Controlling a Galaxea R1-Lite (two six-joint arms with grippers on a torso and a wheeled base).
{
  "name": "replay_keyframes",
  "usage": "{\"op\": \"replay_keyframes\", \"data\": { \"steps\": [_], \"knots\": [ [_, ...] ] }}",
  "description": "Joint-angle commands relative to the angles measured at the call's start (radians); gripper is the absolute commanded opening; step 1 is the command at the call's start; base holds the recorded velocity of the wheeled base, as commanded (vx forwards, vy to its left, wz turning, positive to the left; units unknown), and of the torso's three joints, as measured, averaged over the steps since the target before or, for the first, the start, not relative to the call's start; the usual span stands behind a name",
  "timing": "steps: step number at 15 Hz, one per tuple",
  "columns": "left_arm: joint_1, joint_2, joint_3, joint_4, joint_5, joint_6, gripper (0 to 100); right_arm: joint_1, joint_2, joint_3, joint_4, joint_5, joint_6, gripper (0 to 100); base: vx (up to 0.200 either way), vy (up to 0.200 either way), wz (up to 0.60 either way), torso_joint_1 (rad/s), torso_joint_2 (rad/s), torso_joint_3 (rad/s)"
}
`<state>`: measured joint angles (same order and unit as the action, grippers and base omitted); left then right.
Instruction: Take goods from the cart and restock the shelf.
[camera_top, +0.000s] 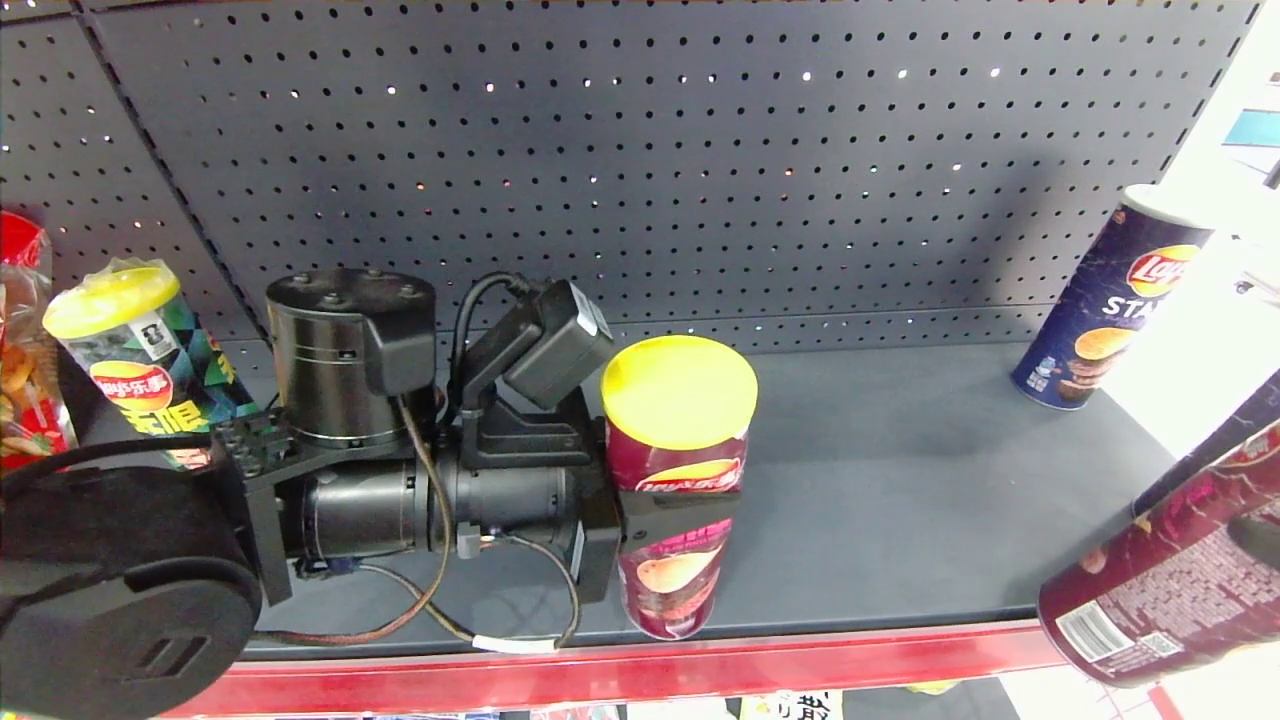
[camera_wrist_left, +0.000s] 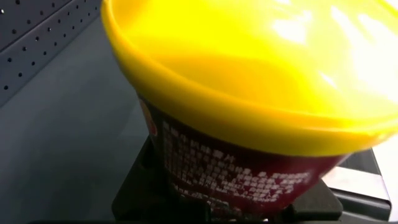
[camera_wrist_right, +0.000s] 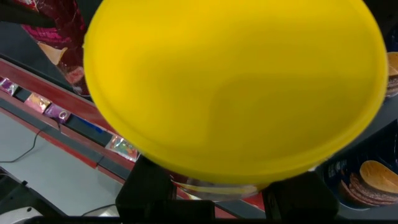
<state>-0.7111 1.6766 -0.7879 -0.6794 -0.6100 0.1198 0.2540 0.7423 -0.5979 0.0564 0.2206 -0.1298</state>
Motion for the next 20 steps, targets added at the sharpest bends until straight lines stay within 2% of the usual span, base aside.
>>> {"op": "replay_keyframes", "data": {
  "steps": [1, 6, 7, 11, 14, 17, 18, 20],
  "knots": [
    [-0.001, -0.003, 0.016, 0.001, -0.001, 0.0, 0, 0.001, 0.002, 0.0, -0.001, -0.001, -0.001, 0, 0.0, 0.0, 0.0, 0.0, 0.0, 0.0],
    [0.001, -0.011, 0.038, 0.0, -0.004, 0.006, 0, 0.001, 0.002, -0.002, -0.001, 0.0, -0.001, 0, 0.0, 0.0, 0.0, 0.0, 0.0, 0.0],
    [0.001, -0.011, 0.036, 0.0, -0.004, 0.006, 100, 0.001, 0.002, 0.0, 0.0, 0.0, -0.001, 0, 0.0, 0.0, 0.0, 0.0, 0.0, 0.0],
    [0.001, -0.021, 0.047, 0.0, 0.004, 0.001, 100, 0.004, 0.026, -0.014, -0.001, 0.002, -0.004, 0, 0.0, 0.0, 0.0, 0.0, 0.0, 0.0],
    [0.001, -0.064, 0.095, 0.001, 0.041, 0.001, 100, 0.007, 0.101, -0.069, -0.003, 0.006, -0.007, 0, 0.0, 0.0, 0.0, 0.0, 0.0, 0.0],
    [0.009, -0.118, 0.153, 0.001, 0.05, 0.0, 100, 0.036, 0.2, -0.143, -0.009, 0.009, -0.007, 0, 0.0, 0.0, 0.0, 0.0, 0.0, 0.0],
    [0.01, -0.129, 0.165, 0.001, 0.059, 0.0, 100, 0.05, 0.219, -0.154, -0.021, 0.009, -0.007, 0, 0.0, 0.0, 0.0, 0.0, 0.0, 0.0],
    [0.013, -0.19, 0.237, 0.001, 0.107, -0.012, 100, 0.074, 0.347, -0.171, -0.159, 0.009, -0.007, 0, 0.0, 0.0, 0.0, 0.0, 0.0, 0.0]
  ]
}}
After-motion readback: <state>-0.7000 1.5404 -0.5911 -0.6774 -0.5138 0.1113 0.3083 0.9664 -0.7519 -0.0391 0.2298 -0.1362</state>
